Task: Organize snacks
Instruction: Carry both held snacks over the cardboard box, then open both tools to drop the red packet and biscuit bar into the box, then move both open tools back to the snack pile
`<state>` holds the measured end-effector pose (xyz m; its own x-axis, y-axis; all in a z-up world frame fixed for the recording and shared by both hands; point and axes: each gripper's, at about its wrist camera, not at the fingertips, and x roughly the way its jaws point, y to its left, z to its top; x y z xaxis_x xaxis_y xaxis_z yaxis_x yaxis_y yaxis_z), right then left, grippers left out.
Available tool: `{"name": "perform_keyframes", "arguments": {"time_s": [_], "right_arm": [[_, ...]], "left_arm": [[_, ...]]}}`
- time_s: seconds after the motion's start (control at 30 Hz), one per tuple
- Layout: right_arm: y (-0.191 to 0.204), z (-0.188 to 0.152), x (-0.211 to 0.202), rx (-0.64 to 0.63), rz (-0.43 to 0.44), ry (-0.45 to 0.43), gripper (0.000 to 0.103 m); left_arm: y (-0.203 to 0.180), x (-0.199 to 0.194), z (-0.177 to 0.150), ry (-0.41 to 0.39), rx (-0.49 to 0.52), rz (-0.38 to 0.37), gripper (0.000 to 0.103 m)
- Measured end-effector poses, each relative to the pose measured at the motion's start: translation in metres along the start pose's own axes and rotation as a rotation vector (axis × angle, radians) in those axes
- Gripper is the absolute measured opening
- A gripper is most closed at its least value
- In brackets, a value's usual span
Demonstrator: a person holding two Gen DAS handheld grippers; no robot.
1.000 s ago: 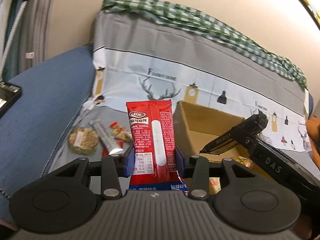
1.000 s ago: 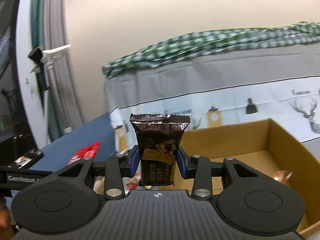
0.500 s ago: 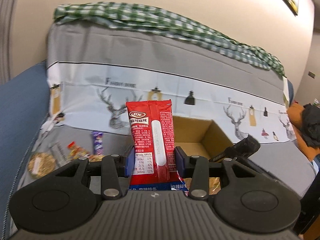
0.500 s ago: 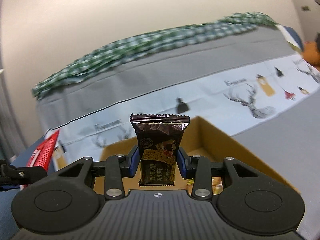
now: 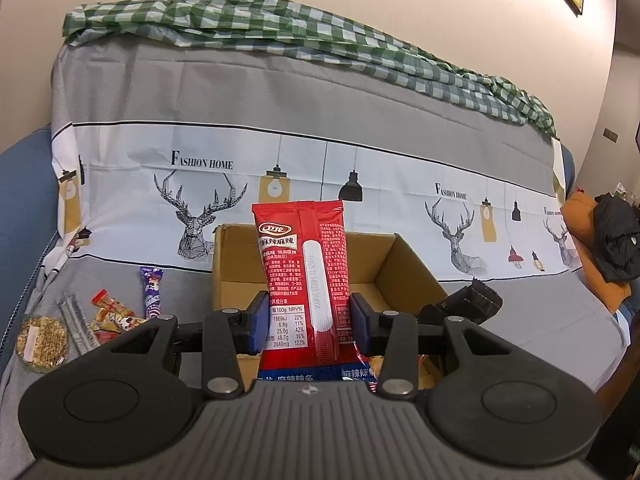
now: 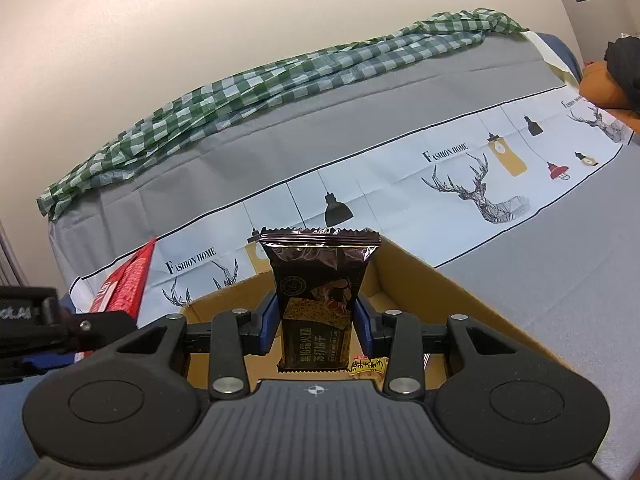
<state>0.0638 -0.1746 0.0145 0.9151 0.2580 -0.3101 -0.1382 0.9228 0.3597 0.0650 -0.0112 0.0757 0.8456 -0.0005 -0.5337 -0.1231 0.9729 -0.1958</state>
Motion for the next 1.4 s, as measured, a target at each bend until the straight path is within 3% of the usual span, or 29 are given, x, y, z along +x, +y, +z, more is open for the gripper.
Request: {"name": "perform_keyframes", "arguments": {"time_s": [0.47,0.53,0.57,0.6,0.67,0.73,0.8,0.87,1.03,1.13,1.3,1.4], "right_arm": [[0.005,-0.001,0.005,-0.022,0.004,0.027,0.041],[0.007,-0.003,0.008,-0.030,0.002,0.050,0.046],[0.008,-0.004,0.009,-0.035,-0.001,0.059,0.056],[0.009,-0.004,0.010,-0.037,-0.002,0.064,0.063],[0.010,-0.005,0.009,-0.044,0.004,0.063,0.065],[0.013,-0.006,0.008,-0.058,0.012,0.060,0.066],[0.015,-0.007,0.006,-0.069,0.015,0.058,0.066],[0.018,-0.009,0.005,-0.083,0.020,0.059,0.066],[0.027,-0.014,0.003,-0.127,0.039,0.056,0.066],[0.035,-0.018,-0.001,-0.162,0.077,0.059,0.065],[0.049,-0.025,-0.006,-0.202,0.173,0.080,0.040],[0.054,-0.030,-0.009,-0.209,0.220,0.104,0.034]], "left_arm": [[-0.008,0.009,0.012,0.007,-0.008,-0.034,0.047],[-0.005,0.007,0.014,0.009,-0.025,-0.067,0.056],[-0.004,0.005,0.014,0.008,-0.025,-0.075,0.066],[-0.002,0.002,0.012,-0.002,-0.021,-0.075,0.069],[0.003,-0.005,0.007,-0.016,-0.016,-0.068,0.068],[0.011,-0.012,-0.001,-0.026,-0.023,-0.058,0.063],[0.023,-0.021,-0.012,-0.054,-0.014,-0.054,0.038],[0.035,-0.028,-0.021,-0.060,-0.008,-0.041,0.031],[0.079,-0.048,-0.045,-0.020,-0.035,-0.018,0.031],[0.108,-0.056,-0.056,-0.001,0.006,0.025,0.031],[0.157,-0.065,-0.069,-0.002,0.041,0.091,0.031],[0.186,-0.060,-0.080,-0.006,0.003,0.120,0.031]]}}
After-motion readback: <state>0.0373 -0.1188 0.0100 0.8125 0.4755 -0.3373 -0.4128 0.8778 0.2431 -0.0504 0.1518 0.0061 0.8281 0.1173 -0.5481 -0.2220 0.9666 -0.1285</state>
